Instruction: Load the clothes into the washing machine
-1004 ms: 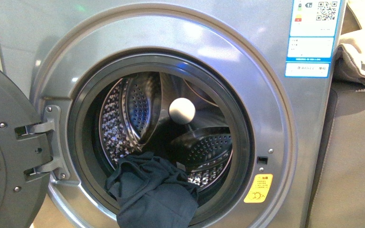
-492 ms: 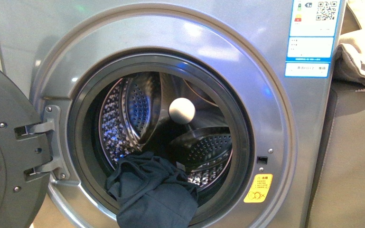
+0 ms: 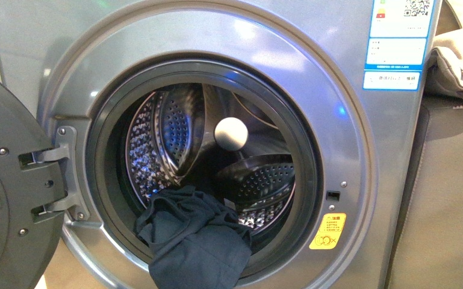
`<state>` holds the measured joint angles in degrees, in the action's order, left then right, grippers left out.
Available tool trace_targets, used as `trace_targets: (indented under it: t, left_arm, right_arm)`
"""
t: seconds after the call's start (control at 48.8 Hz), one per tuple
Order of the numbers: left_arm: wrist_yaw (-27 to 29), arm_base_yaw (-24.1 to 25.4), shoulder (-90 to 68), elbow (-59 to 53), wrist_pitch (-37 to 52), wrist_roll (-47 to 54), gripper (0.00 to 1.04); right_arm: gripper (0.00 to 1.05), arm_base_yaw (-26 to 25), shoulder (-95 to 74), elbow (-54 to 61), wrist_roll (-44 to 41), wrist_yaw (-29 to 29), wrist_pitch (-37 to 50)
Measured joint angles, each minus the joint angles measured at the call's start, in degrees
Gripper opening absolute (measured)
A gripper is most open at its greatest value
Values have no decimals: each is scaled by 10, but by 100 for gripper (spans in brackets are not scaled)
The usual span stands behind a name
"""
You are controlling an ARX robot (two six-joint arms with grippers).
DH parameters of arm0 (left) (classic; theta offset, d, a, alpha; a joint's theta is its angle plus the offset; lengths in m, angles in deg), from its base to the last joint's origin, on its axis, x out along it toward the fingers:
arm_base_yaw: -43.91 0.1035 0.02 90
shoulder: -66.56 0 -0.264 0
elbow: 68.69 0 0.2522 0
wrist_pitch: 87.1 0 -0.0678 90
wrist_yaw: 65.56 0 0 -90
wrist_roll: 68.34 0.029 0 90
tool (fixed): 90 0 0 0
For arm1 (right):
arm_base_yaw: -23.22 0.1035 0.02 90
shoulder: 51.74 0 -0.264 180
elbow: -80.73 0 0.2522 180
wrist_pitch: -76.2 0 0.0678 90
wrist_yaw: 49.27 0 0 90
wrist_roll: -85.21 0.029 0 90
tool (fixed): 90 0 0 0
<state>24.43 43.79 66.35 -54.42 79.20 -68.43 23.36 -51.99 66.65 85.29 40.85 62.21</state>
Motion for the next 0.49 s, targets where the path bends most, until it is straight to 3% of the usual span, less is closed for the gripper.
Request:
trace_targets:
  t: [0.123,0.225,0.389,0.451,0.492]
  left_arm:
    - [0,0,0,0,0,0,43]
    - [0,0,0,0,0,0,69]
    - [0,0,0,0,0,0,98]
    - [0,0,0,0,0,0,99]
    - [0,0,0,0,0,0,98]
  right_arm:
    - [37,0,0,0,0,0,0]
    - [63,0,0,0,0,0,0]
    - [91,0,0,0,0,0,0]
    - [99,0,0,0,1,0,0]
    - [97,0,0,0,0,0,0]
